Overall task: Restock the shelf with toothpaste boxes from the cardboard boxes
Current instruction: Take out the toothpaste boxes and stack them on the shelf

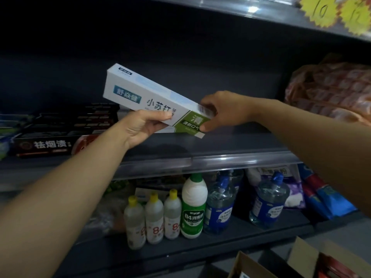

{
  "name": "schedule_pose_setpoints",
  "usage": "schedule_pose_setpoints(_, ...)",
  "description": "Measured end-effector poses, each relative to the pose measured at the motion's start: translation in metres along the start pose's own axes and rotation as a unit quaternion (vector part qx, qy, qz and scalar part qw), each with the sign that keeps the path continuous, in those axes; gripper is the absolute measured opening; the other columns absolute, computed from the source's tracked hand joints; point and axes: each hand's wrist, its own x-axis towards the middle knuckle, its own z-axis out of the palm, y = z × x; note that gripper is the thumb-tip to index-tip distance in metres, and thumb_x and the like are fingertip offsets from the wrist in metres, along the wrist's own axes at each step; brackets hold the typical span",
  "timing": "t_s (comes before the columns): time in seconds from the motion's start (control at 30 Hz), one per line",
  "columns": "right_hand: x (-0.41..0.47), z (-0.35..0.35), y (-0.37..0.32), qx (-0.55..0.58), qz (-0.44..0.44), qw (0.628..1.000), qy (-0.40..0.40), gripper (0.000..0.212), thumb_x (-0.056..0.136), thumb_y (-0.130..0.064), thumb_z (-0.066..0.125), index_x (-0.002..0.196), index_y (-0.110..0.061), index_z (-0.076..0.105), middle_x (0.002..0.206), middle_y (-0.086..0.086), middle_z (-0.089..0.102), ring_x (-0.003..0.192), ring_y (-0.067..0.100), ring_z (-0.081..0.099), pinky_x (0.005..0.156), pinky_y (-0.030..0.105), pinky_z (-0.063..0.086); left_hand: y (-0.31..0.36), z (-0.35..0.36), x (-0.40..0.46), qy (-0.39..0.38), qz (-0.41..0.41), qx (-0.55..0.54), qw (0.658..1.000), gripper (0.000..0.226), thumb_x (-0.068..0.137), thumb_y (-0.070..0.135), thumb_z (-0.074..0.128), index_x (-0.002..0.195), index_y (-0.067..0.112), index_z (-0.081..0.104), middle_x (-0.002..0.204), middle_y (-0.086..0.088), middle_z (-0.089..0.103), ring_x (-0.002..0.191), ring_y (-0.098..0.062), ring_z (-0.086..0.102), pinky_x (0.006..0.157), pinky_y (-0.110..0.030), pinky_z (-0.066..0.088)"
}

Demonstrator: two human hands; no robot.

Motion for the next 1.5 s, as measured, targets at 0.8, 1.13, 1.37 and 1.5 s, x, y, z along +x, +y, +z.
schedule_pose_setpoints(0.8, 0.045, 0.006, 0.042, 0.026, 0.043, 0.995, -0.087, 0.031, 0.08, -0.031, 0.075, 0.105, -0.02, 0.061, 0.092, -0.01, 0.063, 0.082, 0.006, 0.06, 0.066, 0.02, 0.043, 0.034, -0.069, 0.014, 0.061, -0.117, 0.475, 0.87, 0.045, 0.06, 0.004, 0.087, 0.096, 0.019, 0.064, 0.093, -0.001, 0.07, 0.086, -0.014, 0.066, 0.07, -0.023, 0.05)
schedule_pose_setpoints(1.13, 0.073, 0.037, 0.051, 0.048, 0.054, 0.992, -0.102, 0.034, 0.079, -0.025, 0.077, 0.11, -0.015, 0.065, 0.102, 0.0, 0.069, 0.092, 0.017, 0.066, 0.092, 0.039, 0.052, 0.024, -0.084, 0.037, 0.028, -0.16, 0.63, 0.759, 0.038, 0.054, 0.023, 0.093, 0.084, 0.015, 0.072, 0.09, -0.003, 0.072, 0.088, -0.022, 0.066, 0.084, -0.035, 0.052)
schedule_pose_setpoints(1.37, 0.095, 0.058, 0.051, 0.035, 0.067, 0.991, -0.11, 0.04, 0.078, -0.024, 0.078, 0.113, -0.014, 0.062, 0.107, 0.004, 0.066, 0.097, 0.022, 0.063, 0.091, 0.039, 0.052, 0.015, -0.093, 0.048, 0.02, -0.158, 0.706, 0.69, 0.05, 0.057, 0.034, 0.091, 0.098, 0.013, 0.073, 0.094, -0.003, 0.069, 0.088, -0.022, 0.062, 0.08, -0.031, 0.051)
schedule_pose_setpoints(1.5, 0.1, 0.065, 0.056, 0.011, 0.074, 0.991, -0.11, 0.043, 0.079, -0.028, 0.076, 0.116, -0.014, 0.059, 0.109, 0.004, 0.062, 0.097, 0.022, 0.06, 0.088, 0.036, 0.05, 0.01, -0.094, 0.055, 0.024, -0.147, 0.717, 0.681, 0.059, 0.058, 0.035, 0.09, 0.109, 0.013, 0.07, 0.102, -0.003, 0.066, 0.093, -0.023, 0.061, 0.078, -0.025, 0.046)
